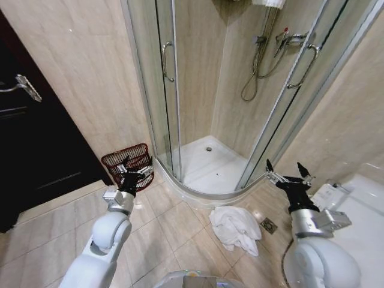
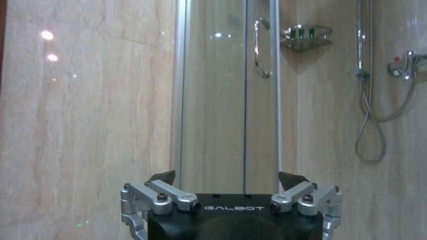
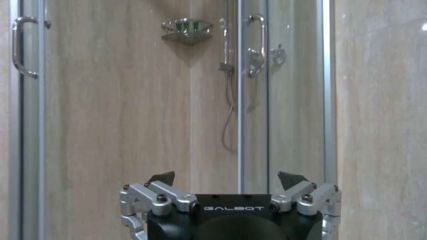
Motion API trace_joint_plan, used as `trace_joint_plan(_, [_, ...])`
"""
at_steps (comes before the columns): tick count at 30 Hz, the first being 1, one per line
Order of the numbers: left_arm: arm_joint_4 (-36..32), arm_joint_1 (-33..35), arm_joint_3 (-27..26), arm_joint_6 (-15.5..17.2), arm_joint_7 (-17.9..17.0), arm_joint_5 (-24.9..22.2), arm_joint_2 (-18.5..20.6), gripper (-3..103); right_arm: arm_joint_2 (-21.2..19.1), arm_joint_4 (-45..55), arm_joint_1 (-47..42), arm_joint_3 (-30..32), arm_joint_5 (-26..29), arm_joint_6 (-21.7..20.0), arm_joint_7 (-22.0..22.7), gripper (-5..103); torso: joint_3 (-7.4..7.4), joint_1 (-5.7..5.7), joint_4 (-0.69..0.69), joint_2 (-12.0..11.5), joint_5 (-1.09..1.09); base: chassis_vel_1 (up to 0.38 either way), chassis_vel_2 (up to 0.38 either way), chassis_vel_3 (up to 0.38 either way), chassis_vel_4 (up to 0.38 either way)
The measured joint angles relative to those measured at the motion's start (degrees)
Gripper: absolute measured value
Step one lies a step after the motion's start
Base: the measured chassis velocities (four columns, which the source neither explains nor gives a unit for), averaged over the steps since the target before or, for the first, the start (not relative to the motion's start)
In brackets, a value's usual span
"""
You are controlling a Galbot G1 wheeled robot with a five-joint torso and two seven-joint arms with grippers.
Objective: Discard the used towel into the hamper.
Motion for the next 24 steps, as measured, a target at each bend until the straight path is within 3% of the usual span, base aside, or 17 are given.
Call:
trace_joint_plan(7, [-2.1,1.3,1.3,-1.3,-2.5,0.5,-1.1,100,0.0,-0.5,-0.2,-1.0,1.0,0.3,-0.4,100,0.93,0.72,0.02,1.6,-0.02,0.000,0.000,0.000,0.000])
trace_joint_plan(17, [-5.0,1.9,0.2,4.0,-2.8,0.0,0.3,100,-0.8,0.4,0.3,0.1,1.2,0.4,-0.2,100,2.37,1.70,0.02,4.0,-0.02,0.000,0.000,0.000,0.000])
trace_joint_plan(21, [-8.0,2.1,-1.4,8.9,-3.8,-3.6,1.9,100,-0.8,0.4,-0.7,0.6,1.3,0.5,0.1,100,3.01,2.22,0.00,5.2,-0.02,0.000,0.000,0.000,0.000])
trace_joint_plan(24, [-9.0,2.1,-2.2,10.3,-3.8,-4.5,2.4,100,-1.1,0.4,-0.8,0.7,1.6,0.4,0.4,100,3.46,2.52,0.01,6.0,-0.02,0.000,0.000,0.000,0.000])
